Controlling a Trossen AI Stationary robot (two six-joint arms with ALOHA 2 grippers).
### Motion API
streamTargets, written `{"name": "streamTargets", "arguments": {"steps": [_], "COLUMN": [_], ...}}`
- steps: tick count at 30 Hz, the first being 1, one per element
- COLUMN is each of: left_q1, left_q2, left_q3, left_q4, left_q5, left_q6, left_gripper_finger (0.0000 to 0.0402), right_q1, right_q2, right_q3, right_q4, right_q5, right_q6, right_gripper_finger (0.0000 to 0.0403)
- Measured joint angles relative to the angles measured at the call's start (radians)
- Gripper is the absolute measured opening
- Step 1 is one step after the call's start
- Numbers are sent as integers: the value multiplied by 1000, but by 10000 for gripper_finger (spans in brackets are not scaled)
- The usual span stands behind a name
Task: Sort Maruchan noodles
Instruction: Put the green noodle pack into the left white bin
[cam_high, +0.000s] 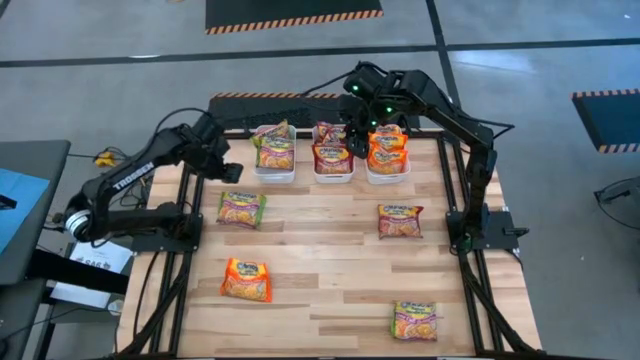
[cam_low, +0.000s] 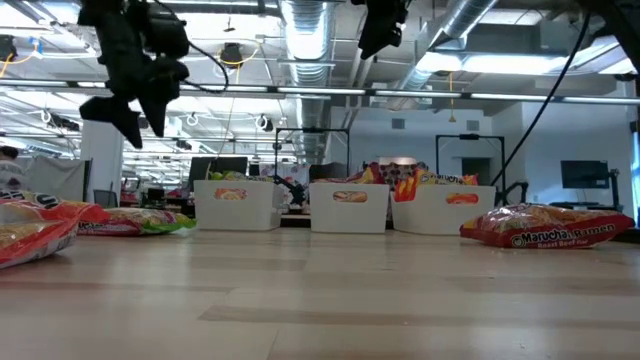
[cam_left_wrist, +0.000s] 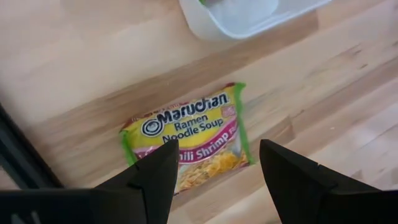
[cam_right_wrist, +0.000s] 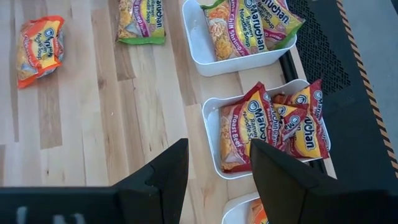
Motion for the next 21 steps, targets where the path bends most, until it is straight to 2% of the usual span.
{"name": "streamTargets", "arguments": {"steps": [4, 9, 21], "left_q1": [-23, -44, -47], "left_q2": [50, 130, 294], "left_q3": [-32, -34, -33], "left_q4": [28, 42, 39], "left_q5": [1, -50, -57], "left_q6": [20, 80, 216], "left_gripper_finger": [210, 210, 210], "right_q1": [5, 10, 11], "right_q2": [0, 0, 0], "right_q3": [0, 0, 0], "right_q4": [0, 0, -1], "right_q5": [0, 0, 0], "right_q6": [0, 0, 9], "right_gripper_finger": [196, 196, 196]}}
